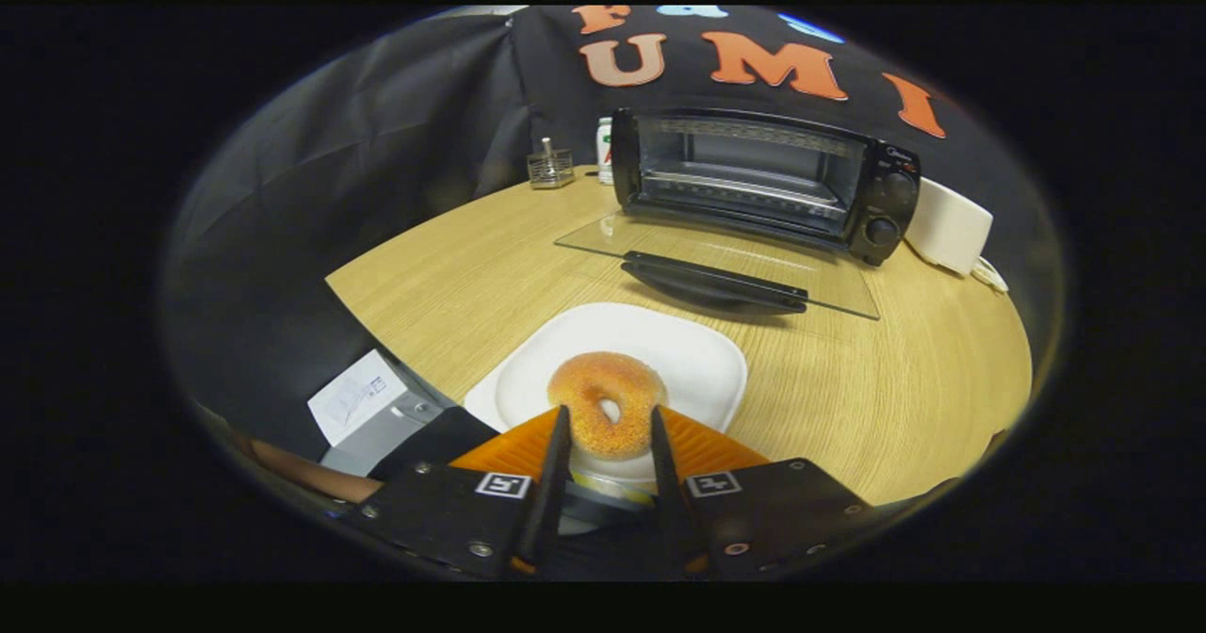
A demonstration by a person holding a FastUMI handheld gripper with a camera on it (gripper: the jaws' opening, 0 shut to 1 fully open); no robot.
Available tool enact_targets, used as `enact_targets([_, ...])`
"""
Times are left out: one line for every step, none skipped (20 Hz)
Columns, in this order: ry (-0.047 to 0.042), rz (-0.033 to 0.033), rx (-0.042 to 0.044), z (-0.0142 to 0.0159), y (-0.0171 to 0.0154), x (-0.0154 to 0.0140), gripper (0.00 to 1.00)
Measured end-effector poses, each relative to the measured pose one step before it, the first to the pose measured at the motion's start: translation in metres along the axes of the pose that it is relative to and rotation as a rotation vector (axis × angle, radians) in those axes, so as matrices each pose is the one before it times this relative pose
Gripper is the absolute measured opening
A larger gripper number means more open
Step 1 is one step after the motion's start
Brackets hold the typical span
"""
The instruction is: Open the toaster oven, put the food inside, and close the toaster oven door.
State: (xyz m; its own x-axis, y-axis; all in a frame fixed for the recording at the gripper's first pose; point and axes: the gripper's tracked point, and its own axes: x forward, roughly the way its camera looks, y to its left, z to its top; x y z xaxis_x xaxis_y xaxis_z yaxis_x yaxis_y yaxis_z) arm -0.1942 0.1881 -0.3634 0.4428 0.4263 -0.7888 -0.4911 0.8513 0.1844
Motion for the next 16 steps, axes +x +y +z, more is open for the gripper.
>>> enact_targets([-0.00994, -0.00838, 0.02916, 0.00250, -0.00161, 0.00117, 0.39])
enact_targets([-0.01051, -0.01397, 0.02691, 0.00335, -0.00399, 0.00029, 0.29])
enact_targets([-0.00875, -0.00013, 0.01831, 0.00203, -0.00087, 0.00242, 0.28])
enact_targets([-0.00635, 0.00607, 0.01610, 0.00230, 0.00027, -0.00072, 0.26])
enact_targets([-0.02095, 0.00711, 0.01707, 0.00443, 0.00071, -0.00184, 0.25])
enact_targets([-0.02102, 0.00951, 0.01438, 0.00670, 0.00276, -0.00109, 0.24])
enact_targets([-0.02257, 0.01027, 0.01714, 0.00504, 0.00263, -0.00110, 0.24])
enact_targets([-0.02117, 0.00621, 0.02017, 0.00721, 0.00179, 0.00064, 0.24])
enact_targets([-0.01639, 0.00764, 0.02262, 0.00605, 0.00169, 0.00089, 0.24])
enact_targets([-0.01969, 0.00677, 0.02915, 0.00763, 0.00131, 0.00183, 0.24])
enact_targets([-0.01548, 0.01071, 0.03097, 0.00682, 0.00227, 0.00179, 0.24])
enact_targets([-0.01915, 0.01009, 0.03503, 0.00732, 0.00183, 0.00272, 0.24])
enact_targets([-0.01563, 0.01000, 0.03681, 0.00709, 0.00199, 0.00315, 0.24])
enact_targets([-0.01702, 0.01088, 0.04178, 0.00768, 0.00151, 0.00435, 0.24])
enact_targets([-0.01766, 0.00844, 0.04531, 0.00846, 0.00125, 0.00477, 0.24])
enact_targets([-0.01718, 0.00798, 0.04198, 0.00764, 0.00022, 0.00420, 0.23])
